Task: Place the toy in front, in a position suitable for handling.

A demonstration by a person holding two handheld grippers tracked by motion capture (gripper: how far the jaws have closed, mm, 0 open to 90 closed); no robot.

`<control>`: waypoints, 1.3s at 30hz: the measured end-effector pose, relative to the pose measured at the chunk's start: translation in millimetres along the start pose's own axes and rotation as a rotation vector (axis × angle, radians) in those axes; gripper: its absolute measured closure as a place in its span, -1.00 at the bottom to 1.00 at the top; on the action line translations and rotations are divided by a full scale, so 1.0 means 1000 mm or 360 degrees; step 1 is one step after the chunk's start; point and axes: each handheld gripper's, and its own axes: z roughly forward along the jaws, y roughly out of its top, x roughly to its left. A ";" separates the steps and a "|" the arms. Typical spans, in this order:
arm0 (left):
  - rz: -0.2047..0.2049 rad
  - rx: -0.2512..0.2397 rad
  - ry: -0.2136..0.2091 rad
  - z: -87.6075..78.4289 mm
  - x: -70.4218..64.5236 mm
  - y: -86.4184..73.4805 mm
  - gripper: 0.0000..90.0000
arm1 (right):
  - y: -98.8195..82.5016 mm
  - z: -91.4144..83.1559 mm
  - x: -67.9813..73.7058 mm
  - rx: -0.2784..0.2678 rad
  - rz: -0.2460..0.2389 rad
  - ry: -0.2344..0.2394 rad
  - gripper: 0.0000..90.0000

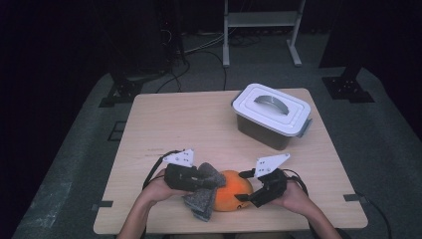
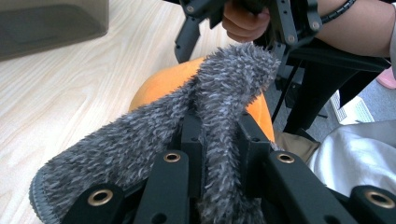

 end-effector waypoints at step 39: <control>0.0038 0.0035 0.0032 0.014 -0.002 0.011 0.69 | -0.007 0.001 -0.010 -0.0024 0.0063 -0.0091 -0.66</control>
